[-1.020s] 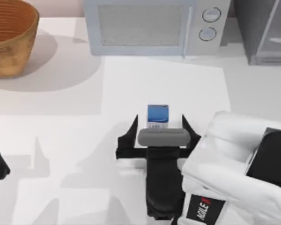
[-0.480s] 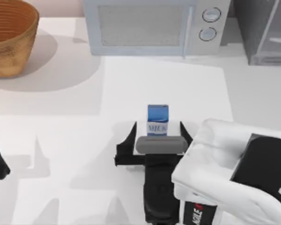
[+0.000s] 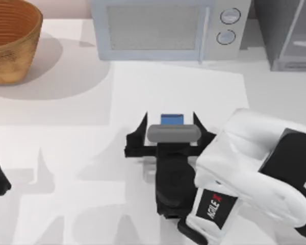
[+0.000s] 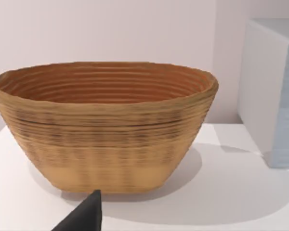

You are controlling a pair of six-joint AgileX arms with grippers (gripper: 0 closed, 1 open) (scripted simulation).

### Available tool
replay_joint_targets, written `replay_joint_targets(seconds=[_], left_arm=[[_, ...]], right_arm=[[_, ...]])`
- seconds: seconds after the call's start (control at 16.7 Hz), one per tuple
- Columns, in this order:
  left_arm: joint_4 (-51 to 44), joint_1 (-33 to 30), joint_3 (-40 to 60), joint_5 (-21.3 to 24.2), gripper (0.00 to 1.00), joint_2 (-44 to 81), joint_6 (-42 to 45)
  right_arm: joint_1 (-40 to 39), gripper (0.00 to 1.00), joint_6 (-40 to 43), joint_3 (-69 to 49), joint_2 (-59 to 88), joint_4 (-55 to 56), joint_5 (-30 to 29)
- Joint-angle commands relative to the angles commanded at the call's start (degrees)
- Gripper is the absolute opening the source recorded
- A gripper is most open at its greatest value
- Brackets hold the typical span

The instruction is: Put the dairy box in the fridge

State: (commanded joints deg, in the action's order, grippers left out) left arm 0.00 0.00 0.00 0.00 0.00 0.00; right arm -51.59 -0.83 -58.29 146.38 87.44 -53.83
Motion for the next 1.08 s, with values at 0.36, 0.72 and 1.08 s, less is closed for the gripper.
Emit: replay_joint_targets(seconds=[0.36,0.72,1.08], left_arm=[[0.00,0.00,0.00,0.00,1.00,0.00,0.00],[0.00,0.00,0.00,0.00,1.00,0.00,0.00],[0.00,0.00,0.00,0.00,1.00,0.00,0.00]], right_arm=[[0.00,0.77,0.00,0.00,0.00,0.00,0.00],[0.00,0.32,0.00,0.00,0.00,0.00,0.00],[0.00,0.00,0.00,0.00,0.00,0.00,0.00]])
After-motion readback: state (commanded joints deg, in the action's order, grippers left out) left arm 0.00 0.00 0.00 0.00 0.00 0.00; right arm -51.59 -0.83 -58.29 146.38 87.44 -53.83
